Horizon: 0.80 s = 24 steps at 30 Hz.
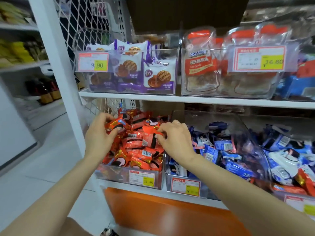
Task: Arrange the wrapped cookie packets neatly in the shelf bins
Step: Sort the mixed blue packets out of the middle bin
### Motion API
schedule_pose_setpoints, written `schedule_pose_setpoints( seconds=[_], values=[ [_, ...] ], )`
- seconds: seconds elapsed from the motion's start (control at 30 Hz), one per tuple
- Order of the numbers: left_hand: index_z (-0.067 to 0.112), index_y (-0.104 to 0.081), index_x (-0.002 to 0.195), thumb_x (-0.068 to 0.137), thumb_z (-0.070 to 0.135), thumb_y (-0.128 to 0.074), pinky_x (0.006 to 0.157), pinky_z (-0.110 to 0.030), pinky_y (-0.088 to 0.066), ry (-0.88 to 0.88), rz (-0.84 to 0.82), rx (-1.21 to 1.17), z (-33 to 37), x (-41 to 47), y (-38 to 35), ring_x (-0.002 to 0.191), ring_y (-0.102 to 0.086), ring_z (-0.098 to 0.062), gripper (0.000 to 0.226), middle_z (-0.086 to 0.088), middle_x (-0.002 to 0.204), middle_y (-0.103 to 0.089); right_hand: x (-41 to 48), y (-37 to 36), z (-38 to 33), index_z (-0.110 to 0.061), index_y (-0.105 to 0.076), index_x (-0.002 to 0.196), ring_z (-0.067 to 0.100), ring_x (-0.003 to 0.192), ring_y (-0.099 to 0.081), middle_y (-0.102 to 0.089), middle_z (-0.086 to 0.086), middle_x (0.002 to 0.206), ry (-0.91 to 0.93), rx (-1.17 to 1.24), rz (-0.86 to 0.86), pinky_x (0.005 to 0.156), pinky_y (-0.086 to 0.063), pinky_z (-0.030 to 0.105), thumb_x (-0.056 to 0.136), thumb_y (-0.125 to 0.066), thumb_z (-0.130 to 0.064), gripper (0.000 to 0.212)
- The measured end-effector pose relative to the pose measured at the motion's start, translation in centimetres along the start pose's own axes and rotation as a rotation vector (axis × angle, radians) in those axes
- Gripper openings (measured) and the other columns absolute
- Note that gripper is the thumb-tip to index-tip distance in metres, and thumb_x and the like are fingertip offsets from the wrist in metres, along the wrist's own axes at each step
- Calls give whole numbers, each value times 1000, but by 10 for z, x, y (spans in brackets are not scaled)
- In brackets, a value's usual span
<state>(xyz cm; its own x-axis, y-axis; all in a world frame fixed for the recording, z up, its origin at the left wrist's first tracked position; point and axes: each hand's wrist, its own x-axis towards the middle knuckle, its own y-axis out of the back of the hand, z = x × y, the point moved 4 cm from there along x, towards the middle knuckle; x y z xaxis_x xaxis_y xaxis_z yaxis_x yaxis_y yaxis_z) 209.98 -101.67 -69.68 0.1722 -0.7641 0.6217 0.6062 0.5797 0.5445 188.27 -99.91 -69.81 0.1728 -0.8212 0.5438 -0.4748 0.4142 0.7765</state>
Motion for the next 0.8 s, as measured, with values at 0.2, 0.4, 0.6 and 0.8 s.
schedule_pose_setpoints(
  seconds=[0.2,0.4,0.6,0.8],
  values=[
    [17,-60,90,76,22,-76,72,-30,-37,-55,-328,37,-12,-7,-30,92,-55,-21,22,2,95,-55,16,-12,4,-19,-64,105,25,113,-45,-59,2,109,-37,-172,-46,90,-29,36,90,-57,-38,25],
    [17,-62,108,79,33,-71,84,-21,-31,-149,-295,49,1,-13,-29,102,-44,-7,34,6,109,-51,33,-22,1,-20,-65,97,25,112,-48,-63,0,109,-89,-230,1,93,-30,38,89,-58,-41,24],
    [22,-53,126,81,28,-70,94,-26,-34,-282,-309,76,25,-18,-42,115,-41,-12,49,2,121,-47,36,-23,9,-24,-64,111,28,123,-41,-59,1,118,-142,-217,-64,97,-30,40,90,-55,-45,31],
    [30,-41,139,89,40,-57,102,-30,-29,-245,-428,308,33,-15,-65,123,-31,-18,53,-1,133,-38,10,12,36,-24,-60,118,27,112,-48,-59,2,113,11,-65,-55,94,-33,37,88,-61,-34,32]
  ],
)
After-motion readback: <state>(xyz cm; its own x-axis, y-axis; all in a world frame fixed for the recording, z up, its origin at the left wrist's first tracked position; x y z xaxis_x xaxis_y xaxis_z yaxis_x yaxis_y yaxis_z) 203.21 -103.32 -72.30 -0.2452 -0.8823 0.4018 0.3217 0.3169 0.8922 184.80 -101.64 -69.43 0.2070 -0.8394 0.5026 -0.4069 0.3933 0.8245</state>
